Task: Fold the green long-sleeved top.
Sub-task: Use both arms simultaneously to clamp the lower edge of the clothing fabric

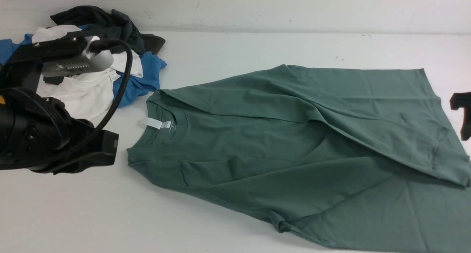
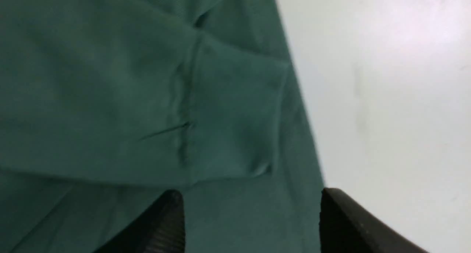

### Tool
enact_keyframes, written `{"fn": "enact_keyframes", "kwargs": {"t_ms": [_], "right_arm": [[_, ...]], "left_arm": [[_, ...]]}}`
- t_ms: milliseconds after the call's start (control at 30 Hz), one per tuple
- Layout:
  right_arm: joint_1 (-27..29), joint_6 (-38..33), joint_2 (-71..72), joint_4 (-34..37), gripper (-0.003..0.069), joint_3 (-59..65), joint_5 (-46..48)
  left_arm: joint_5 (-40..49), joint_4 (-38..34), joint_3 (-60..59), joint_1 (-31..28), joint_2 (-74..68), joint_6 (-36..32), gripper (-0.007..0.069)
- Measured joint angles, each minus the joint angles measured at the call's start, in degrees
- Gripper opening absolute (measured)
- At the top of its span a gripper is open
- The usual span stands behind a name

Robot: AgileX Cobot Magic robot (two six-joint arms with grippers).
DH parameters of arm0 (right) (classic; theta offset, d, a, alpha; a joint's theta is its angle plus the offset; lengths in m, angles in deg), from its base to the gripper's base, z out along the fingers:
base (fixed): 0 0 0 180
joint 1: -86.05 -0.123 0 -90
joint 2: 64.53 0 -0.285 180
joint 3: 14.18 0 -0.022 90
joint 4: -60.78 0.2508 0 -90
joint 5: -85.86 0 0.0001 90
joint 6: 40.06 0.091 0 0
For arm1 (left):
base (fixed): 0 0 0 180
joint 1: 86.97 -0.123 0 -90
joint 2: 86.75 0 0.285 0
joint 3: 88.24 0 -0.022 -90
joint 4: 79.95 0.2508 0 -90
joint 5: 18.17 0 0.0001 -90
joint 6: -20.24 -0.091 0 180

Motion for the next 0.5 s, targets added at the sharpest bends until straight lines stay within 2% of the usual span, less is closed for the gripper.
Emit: {"fn": "enact_keyframes", "kwargs": {"t_ms": [200, 233, 333, 500], "right_arm": [[0.00, -3.94, 14.18, 10.23, 0.0458, 14.58, 0.76], [0.00, -4.08, 14.18, 10.23, 0.0458, 14.58, 0.77], [0.00, -6.24, 21.27, 11.46, 0.0458, 22.56, 0.98], [0.00, -7.55, 25.63, 11.53, 0.0458, 26.01, 1.16]], "left_arm": [[0.27, 1.41, -4.61, 0.00, -2.54, 3.60, 0.0137], [0.27, 1.41, -4.71, 0.00, -2.80, 3.61, 0.0142], [0.22, 1.41, -4.62, 0.00, -9.26, 3.88, 0.0251], [0.00, 1.43, -2.15, 0.00, -17.54, 3.88, 0.0335]]}}
